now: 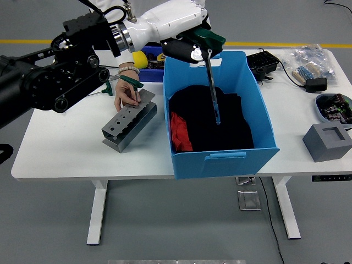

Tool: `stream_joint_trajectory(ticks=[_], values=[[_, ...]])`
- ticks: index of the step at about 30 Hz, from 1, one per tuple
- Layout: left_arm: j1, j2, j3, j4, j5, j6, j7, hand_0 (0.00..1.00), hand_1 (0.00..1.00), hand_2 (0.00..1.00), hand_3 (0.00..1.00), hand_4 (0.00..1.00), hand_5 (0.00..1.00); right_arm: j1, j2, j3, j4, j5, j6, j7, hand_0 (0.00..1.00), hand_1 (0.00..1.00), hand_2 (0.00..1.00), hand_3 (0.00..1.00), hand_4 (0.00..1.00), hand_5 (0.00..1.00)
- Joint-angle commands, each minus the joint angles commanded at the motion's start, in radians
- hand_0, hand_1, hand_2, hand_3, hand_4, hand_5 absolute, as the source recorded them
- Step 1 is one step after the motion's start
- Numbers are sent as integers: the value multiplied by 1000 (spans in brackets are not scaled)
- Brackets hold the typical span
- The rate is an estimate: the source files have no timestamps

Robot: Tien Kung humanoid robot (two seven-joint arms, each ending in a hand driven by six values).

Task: Lift tool from toolbox,place it in box,lift tool from toolbox,place it in box

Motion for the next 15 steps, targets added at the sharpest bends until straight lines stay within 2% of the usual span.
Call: stream_joint_trajectory(ticks=[8, 9, 14, 15], values=[[-23, -90, 80, 94, -18, 20, -5, 224, 66, 80, 79, 584, 736, 10, -5, 9, 2, -20, 0, -4, 639, 600, 666, 535, 785, 597], [-29, -105, 94, 112, -24, 25, -6, 242, 80, 94, 104, 574, 710, 13, -6, 13, 2, -28, 2, -5, 639, 599, 666, 536, 786, 597], [-43, -150, 162, 156, -77, 42, -13, 242, 80, 94, 104, 574, 710, 21, -9, 22, 3, -47, 6, -8, 639, 599, 666, 536, 786, 597], [-43, -157, 182, 157, -100, 40, -17, 337, 208, 227, 287, 703, 580, 22, -9, 25, 3, -51, 7, -8, 626, 597, 665, 535, 786, 597]])
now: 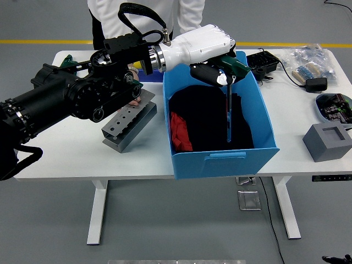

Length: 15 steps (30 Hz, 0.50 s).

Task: Lift tool from toolbox,place it in box,lift tool from toolbox,place it in box

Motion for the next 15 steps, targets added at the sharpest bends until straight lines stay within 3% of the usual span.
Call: stream_joint_trajectory(ticks=[5, 6, 11, 12, 15], values=[[3, -33, 58, -5, -32, -2, -5, 337, 208, 227, 287, 703, 580, 6, -2, 3, 0, -9, 0, -1, 626, 597, 665, 535, 786, 597], [5, -38, 64, -4, -30, -1, -5, 423, 357, 430, 475, 750, 565, 7, -3, 4, 1, -14, 1, -1, 624, 595, 664, 534, 786, 597], [6, -39, 73, 11, -2, 1, 13, 423, 357, 430, 475, 750, 565, 14, -5, 11, 1, -32, 4, -3, 624, 595, 664, 534, 786, 597], [6, -39, 72, 14, 1, 3, 14, 572, 554, 612, 553, 793, 527, 16, -6, 13, 1, -35, 5, -4, 622, 596, 661, 534, 785, 598], [6, -39, 67, 26, 12, 12, 21, 572, 554, 612, 553, 793, 527, 21, -7, 17, 2, -46, 7, -5, 622, 596, 661, 534, 785, 598]])
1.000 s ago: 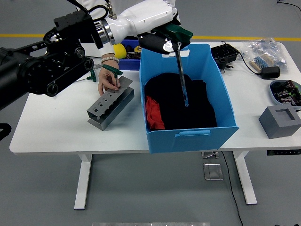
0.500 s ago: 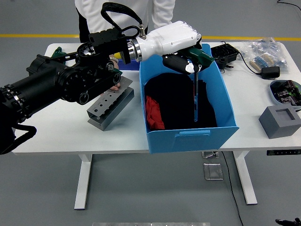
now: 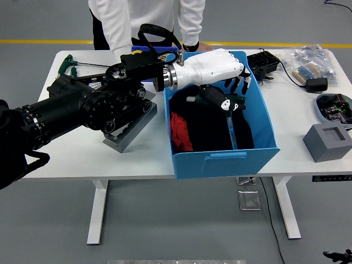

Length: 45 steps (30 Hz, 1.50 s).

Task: Lift tool from toolbox,place it in box,lift tool from toolbox,place it in box

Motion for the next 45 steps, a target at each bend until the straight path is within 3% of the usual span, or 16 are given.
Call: stream_joint_trajectory(ticks=[2, 3, 10, 14, 15, 20, 21, 26, 28, 33, 37, 39, 44, 45], values=[[-1, 0, -5, 7, 10, 11, 5, 572, 554, 612, 553, 793, 527, 3, -1, 2, 1, -7, 2, -1, 622, 596, 661, 534, 785, 598], [-1, 0, -9, 11, 12, 15, 5, 691, 648, 743, 596, 817, 509, 5, -1, 2, 1, -9, 2, -1, 616, 594, 662, 532, 786, 596], [-5, 0, -44, 2, 26, 42, -1, 730, 677, 773, 612, 827, 495, 6, -3, 5, 1, -12, 1, -1, 615, 593, 660, 532, 784, 596], [-5, 1, -56, 2, 78, 38, 6, 730, 677, 773, 612, 827, 495, 1, -3, 0, 0, -3, -1, 1, 615, 593, 660, 532, 784, 596], [-4, 8, -58, 3, 96, 37, 7, 686, 621, 688, 597, 828, 492, -1, -3, -2, 0, 1, -2, 2, 607, 592, 657, 531, 784, 592], [6, 61, -73, 19, 169, 30, 18, 686, 621, 688, 597, 828, 492, -12, -1, -2, -2, 9, -4, 3, 607, 592, 657, 531, 784, 592], [10, 75, -75, 22, 173, 28, 19, 652, 561, 582, 578, 827, 492, -15, 0, -1, -3, 10, -5, 3, 605, 590, 657, 531, 784, 590], [30, 143, -97, 28, 216, 14, 22, 652, 561, 582, 578, 827, 492, -27, 5, 6, -5, 9, -4, 2, 605, 590, 657, 531, 784, 590], [38, 167, -105, 27, 235, 6, 28, 624, 510, 535, 574, 830, 489, -31, 6, 9, -6, 9, -5, 1, 610, 590, 656, 532, 784, 590], [61, 205, -130, 33, 317, -19, 65, 615, 500, 538, 583, 833, 480, -40, 10, 18, -7, 5, -4, -1, 609, 592, 655, 532, 784, 590], [74, 210, -143, 45, 395, -56, 138, 615, 500, 538, 583, 833, 480, -44, 12, 24, -7, 0, -4, -3, 609, 592, 655, 532, 784, 590], [79, 206, -142, 51, 411, -80, 177, 629, 511, 583, 599, 849, 517, -45, 13, 29, -7, -5, -3, -5, 614, 591, 654, 531, 783, 591], [84, 187, -128, 54, 447, -132, 248, 629, 511, 583, 599, 849, 517, -45, 14, 31, -7, -8, -2, -7, 614, 591, 654, 531, 783, 591], [85, 182, -125, 55, 458, -142, 260, 633, 510, 592, 628, 858, 608, -45, 14, 31, -7, -8, -1, -7, 615, 591, 654, 531, 783, 591]])
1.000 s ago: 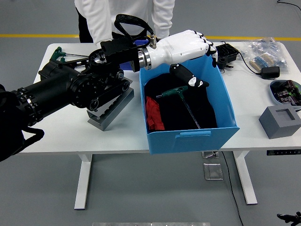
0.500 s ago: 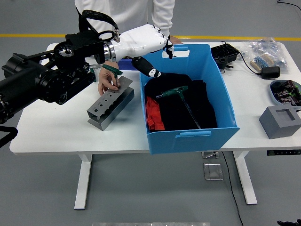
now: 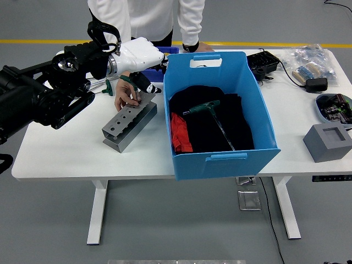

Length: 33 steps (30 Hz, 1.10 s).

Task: Lift tool from toolbox,place it in box,lift tool from toolbox,place it in box

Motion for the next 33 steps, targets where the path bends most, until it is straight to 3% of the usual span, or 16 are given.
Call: stream_joint_trajectory(ticks=[6, 10, 33], values=[[6, -35, 6, 27, 43, -40, 49, 633, 509, 594, 640, 844, 642, 3, -1, 3, 1, -4, 1, -2, 615, 591, 654, 531, 782, 591], [8, -46, 2, 53, 59, -42, 56, 633, 509, 594, 640, 844, 642, 8, 0, 14, 1, -21, 2, -5, 615, 591, 654, 531, 782, 591], [11, -49, 41, 169, 79, -28, 57, 646, 523, 602, 610, 851, 641, 42, -2, 22, 6, -51, 5, -7, 616, 591, 653, 531, 779, 590]])
